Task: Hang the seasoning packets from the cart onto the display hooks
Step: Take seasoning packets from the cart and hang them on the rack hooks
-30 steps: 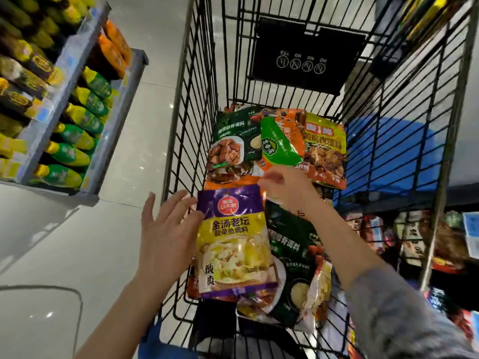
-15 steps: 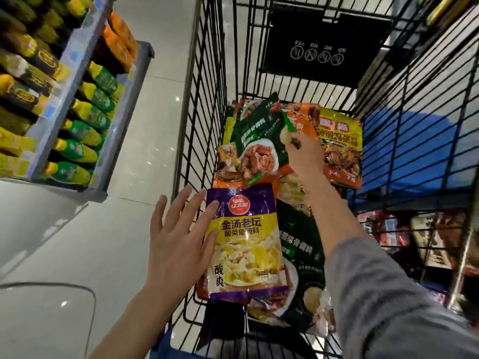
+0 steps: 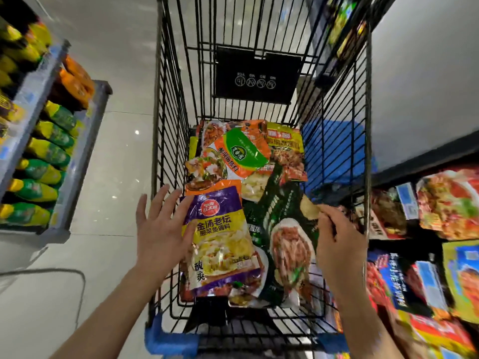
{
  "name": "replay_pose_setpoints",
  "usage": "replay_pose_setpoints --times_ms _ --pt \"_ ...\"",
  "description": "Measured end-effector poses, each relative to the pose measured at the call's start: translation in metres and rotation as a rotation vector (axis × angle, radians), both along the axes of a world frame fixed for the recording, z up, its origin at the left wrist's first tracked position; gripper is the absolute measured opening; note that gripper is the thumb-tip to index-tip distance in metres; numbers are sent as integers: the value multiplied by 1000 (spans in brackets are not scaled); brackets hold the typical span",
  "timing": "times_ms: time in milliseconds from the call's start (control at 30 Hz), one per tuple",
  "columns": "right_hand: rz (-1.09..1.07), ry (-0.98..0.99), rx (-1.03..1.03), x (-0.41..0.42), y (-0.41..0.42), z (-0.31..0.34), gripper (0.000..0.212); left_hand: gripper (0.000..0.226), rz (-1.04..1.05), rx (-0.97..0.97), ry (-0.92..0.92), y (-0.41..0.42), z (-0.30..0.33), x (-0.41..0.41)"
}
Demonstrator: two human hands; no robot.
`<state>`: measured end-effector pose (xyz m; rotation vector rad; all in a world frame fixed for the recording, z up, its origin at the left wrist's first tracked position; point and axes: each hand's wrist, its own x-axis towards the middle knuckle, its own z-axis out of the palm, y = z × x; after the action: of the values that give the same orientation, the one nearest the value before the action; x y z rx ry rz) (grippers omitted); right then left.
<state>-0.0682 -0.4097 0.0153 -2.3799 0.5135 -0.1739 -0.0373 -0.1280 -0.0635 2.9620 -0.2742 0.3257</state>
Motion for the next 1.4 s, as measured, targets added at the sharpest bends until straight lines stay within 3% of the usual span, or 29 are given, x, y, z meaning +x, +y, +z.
replay_pose_setpoints --times_ms 67,200,300,400,533,667,733,833,1033,1200,1267,1400 --pt "-57 122 -18 -29 2 -13 25 47 -3 -10 -9 0 0 0" --pt "179 861 -383 -64 7 -34 39 48 3 -11 -29 0 -2 0" --pt "304 984 -459 -56 7 -39 43 47 10 -28 -40 -2 -1 -2" --pt "431 938 -451 -24 1 -56 40 48 4 -8 -36 -2 0 -2" --pt "573 736 -396 47 -9 -111 58 48 8 32 -27 -1 0 -2" --pt "602 936 -387 99 -29 -168 93 45 5 71 -18 -1 -1 -1" --pt "584 972 -382 105 -37 -181 97 43 9 83 -23 -1 -3 -1" --pt "538 849 -366 107 -45 -188 83 41 3 89 -37 0 -4 0" --pt "522 852 -285 101 -49 -182 66 41 5 94 -55 -2 -4 -2" --pt "639 592 -485 76 -37 -156 9 41 -17 101 -37 -2 -3 -3" --pt "687 419 -560 59 -32 -143 9 41 -15 100 -29 -2 -2 -3" --pt "722 170 -638 16 -24 -104 32 43 -24 110 -8 -3 0 -4"
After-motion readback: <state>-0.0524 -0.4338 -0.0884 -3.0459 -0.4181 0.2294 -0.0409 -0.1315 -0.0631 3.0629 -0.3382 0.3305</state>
